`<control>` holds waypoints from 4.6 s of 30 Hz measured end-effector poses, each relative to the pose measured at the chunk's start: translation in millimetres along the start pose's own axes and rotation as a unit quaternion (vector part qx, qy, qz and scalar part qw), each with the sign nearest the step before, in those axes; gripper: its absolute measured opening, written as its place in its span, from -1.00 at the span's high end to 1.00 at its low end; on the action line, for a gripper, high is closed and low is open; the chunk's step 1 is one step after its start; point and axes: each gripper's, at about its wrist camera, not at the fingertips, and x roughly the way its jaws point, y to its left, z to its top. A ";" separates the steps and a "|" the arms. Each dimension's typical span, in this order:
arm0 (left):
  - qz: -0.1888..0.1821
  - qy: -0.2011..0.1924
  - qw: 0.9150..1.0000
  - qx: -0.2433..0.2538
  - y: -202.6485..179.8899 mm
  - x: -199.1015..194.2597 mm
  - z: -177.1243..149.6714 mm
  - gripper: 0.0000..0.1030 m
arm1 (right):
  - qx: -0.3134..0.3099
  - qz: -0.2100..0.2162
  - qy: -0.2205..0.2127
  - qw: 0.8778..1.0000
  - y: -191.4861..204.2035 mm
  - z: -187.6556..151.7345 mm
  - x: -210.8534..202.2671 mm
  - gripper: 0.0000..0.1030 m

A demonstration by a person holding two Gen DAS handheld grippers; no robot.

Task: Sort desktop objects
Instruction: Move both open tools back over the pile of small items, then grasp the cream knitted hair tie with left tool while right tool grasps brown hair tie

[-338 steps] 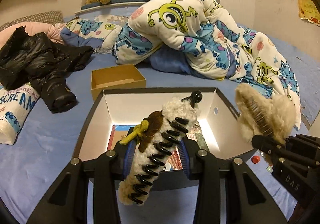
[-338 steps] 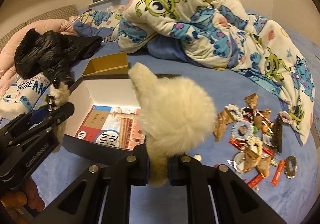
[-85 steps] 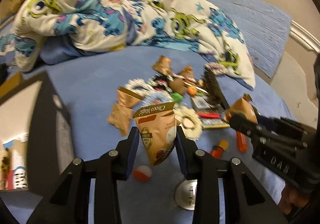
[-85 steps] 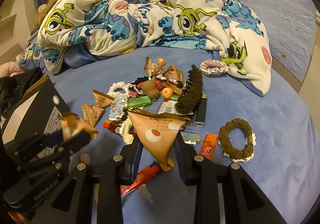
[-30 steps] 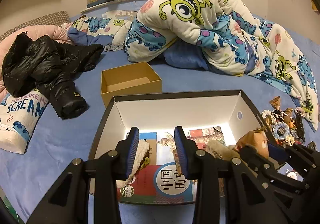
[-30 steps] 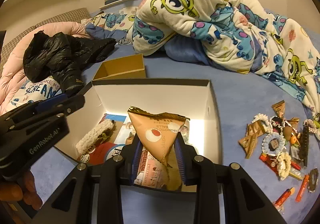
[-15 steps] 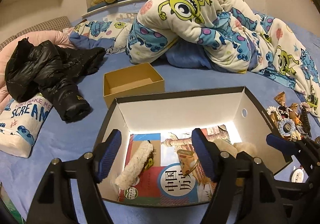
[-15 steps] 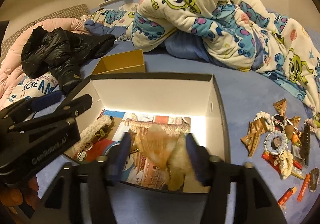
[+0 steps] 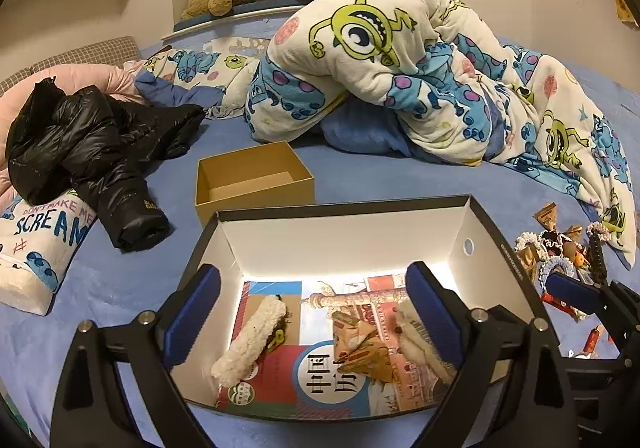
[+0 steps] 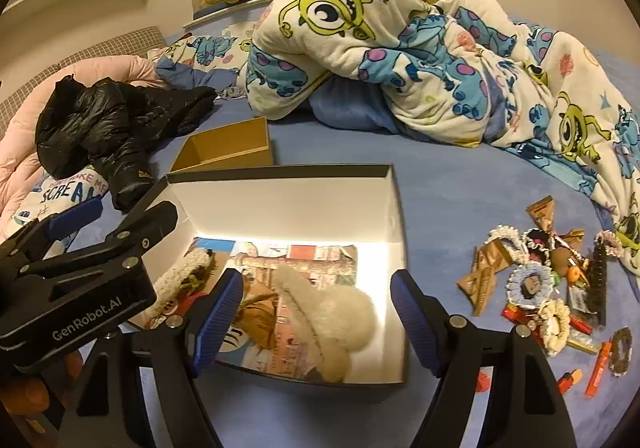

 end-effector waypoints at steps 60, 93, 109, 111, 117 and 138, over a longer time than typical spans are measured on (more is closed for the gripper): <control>-0.308 0.088 0.939 0.128 -356.0 62.3 -77.7 -0.89 | 0.279 -0.205 0.012 0.938 -386.5 -139.5 -76.1 -0.57; -0.310 0.103 0.935 0.140 -368.9 96.0 -93.0 0.75 | 0.265 -0.264 0.043 0.926 -401.8 -159.1 -51.8 0.73; -0.305 0.075 0.939 0.143 -348.6 73.0 -75.3 0.75 | 0.274 -0.248 0.002 0.929 -400.0 -146.6 -75.8 0.75; -0.305 0.072 0.939 0.143 -346.9 68.1 -71.1 0.75 | 0.270 -0.248 -0.003 0.930 -397.2 -144.1 -77.4 0.74; -0.305 0.069 0.941 0.132 -335.0 57.2 -61.5 0.75 | 0.260 -0.255 -0.010 0.931 -387.2 -136.7 -85.3 0.75; -0.263 0.037 0.957 0.115 -258.2 12.1 -18.3 0.75 | 0.178 -0.210 -0.021 0.961 -287.9 -84.2 -82.2 0.74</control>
